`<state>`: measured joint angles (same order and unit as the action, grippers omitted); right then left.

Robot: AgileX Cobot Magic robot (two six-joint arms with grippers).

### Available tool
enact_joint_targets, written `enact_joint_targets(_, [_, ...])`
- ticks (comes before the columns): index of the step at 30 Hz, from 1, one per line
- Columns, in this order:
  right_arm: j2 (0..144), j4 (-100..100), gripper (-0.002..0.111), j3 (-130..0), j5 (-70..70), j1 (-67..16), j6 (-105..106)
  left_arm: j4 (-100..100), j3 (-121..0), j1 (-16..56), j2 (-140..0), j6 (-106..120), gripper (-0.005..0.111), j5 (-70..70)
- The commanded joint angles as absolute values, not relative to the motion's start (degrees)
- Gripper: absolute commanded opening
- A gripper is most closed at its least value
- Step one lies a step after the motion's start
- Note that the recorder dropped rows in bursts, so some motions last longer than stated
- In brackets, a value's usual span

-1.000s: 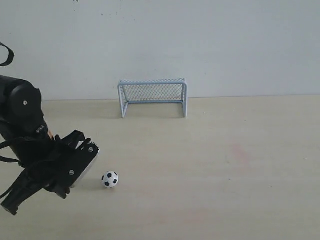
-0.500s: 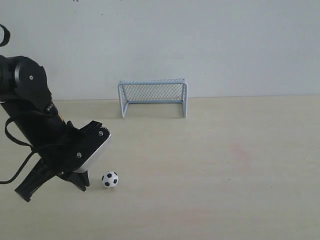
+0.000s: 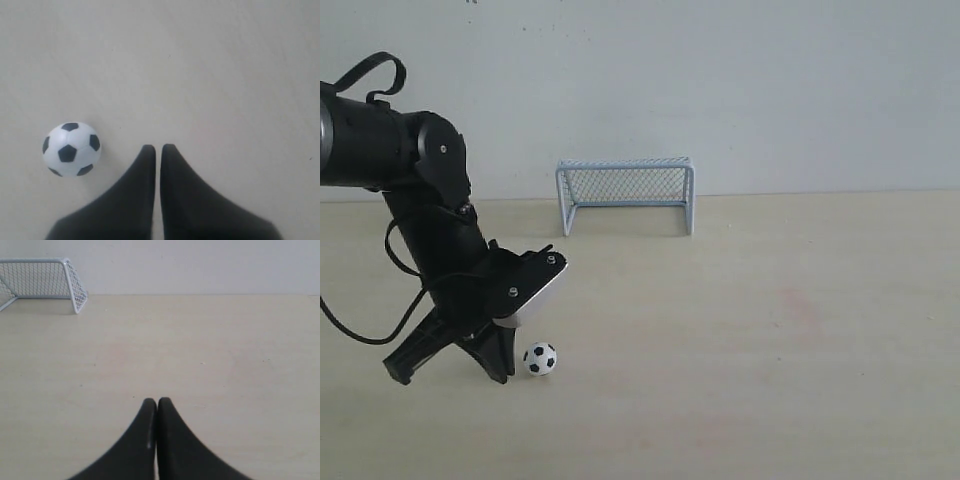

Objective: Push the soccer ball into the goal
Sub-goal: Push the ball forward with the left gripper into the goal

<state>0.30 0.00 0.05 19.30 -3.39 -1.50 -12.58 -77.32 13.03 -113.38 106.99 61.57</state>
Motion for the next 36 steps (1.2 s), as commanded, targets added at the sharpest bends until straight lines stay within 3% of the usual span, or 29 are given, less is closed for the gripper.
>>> enact_joint_targets(1, [0.0, 0.0, 0.0, 0.0, 19.1, -3.5, -1.3, -12.6, -78.1, 13.3, -114.3, 106.4, 0.004, 61.7])
enact_joint_targets(36, [0.0, 0.0, 0.0, 0.0, 19.1, -3.5, -1.3, -2.4, -80.4, 17.9, -118.8, 100.0, 0.004, 61.1])
